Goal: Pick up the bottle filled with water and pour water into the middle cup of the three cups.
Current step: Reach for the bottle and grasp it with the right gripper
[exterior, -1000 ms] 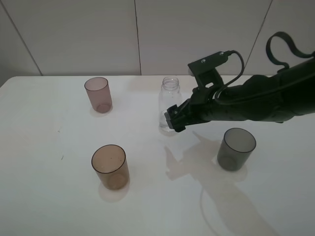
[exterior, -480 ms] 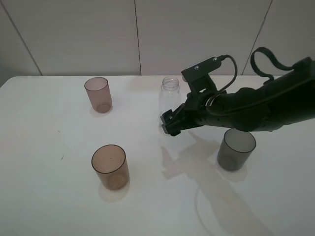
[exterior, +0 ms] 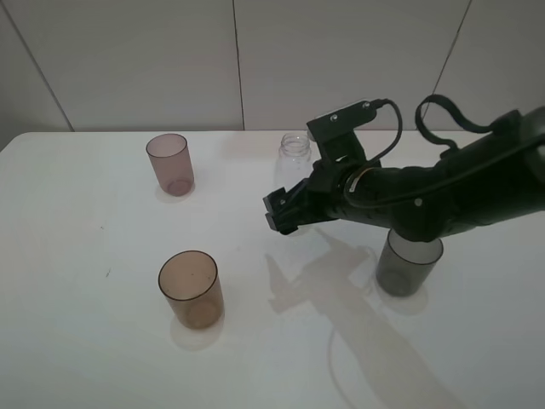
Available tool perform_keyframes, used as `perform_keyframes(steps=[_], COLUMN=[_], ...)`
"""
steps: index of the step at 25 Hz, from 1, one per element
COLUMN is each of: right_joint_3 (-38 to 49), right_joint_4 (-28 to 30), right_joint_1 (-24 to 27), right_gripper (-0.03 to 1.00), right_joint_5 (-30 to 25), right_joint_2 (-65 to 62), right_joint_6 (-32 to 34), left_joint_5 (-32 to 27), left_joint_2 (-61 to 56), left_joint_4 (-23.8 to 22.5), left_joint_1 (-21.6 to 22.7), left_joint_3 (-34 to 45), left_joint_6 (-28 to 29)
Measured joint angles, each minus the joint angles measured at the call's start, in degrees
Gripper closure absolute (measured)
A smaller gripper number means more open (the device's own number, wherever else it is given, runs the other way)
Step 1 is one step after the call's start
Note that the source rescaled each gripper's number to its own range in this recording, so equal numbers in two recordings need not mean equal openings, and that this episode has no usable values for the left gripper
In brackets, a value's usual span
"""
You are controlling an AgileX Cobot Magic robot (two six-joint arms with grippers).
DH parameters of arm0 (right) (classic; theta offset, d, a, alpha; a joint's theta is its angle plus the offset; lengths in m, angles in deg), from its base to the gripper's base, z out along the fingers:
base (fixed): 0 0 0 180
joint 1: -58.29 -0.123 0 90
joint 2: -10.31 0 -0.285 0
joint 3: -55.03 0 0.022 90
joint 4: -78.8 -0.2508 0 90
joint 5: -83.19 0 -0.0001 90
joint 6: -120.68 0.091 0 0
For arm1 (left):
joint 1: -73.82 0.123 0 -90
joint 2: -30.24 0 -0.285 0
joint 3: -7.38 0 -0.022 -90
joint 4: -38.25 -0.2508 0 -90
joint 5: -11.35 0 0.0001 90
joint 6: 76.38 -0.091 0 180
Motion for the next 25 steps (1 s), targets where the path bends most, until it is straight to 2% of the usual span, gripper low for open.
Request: perform_keyframes(steps=[6, 25], right_joint_3=[0.0, -0.1], right_joint_4=[0.7, 0.6], right_joint_1=[0.0, 0.0], right_gripper=[-0.03, -0.03], right_joint_5=[2.5, 16.4], right_joint_2=[2.4, 9.2], right_joint_6=[4.6, 6.1], left_joint_5=[0.0, 0.0], left_joint_2=[0.0, 0.0], left_joint_4=[0.0, 0.0], left_joint_1=[0.0, 0.0], left_joint_3=[0.0, 0.0], left_joint_6=[0.0, 0.0])
